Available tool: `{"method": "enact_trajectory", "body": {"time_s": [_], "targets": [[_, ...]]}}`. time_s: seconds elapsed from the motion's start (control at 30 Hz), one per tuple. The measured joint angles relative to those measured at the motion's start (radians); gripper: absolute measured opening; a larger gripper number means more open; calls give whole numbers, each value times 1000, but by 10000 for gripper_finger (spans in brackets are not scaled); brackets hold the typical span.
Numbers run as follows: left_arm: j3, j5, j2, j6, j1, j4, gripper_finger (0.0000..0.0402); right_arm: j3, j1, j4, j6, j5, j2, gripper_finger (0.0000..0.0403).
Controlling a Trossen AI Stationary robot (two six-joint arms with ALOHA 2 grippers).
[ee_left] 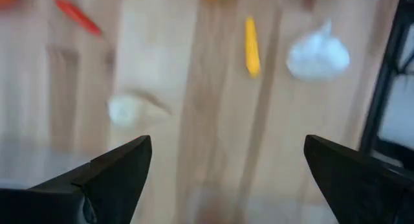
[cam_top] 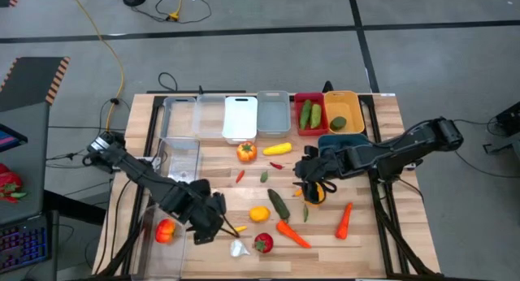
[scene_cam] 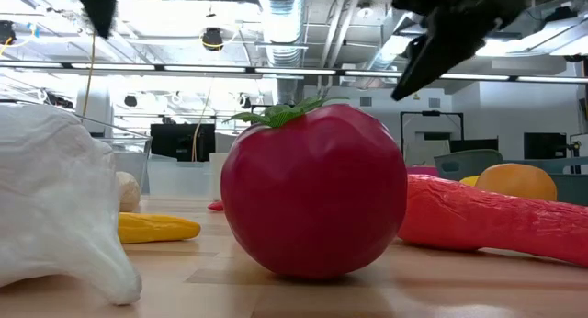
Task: Sort produce into baskets
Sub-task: Put the bottom tomato into the bottom big transparent bin
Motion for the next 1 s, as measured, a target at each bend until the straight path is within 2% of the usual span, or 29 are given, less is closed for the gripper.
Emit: {"method": "enact_trajectory", "body": {"time_s": [0.13,0.37,0.53,0.8,1.0], "targets": [[0,-52,0,53,34,79,391,0,34,-38,41,-2,-26,250],[0,-68,8,170,69,354,391,0,65,-40,54,-2,-34,250],[0,-97,49,292,73,482,391,0,62,-37,53,-1,-33,250],[0,-59,197,442,72,617,391,1,62,-31,51,2,-33,250],[-1,-10,296,487,72,719,391,1,60,-31,51,4,-33,250]]}}
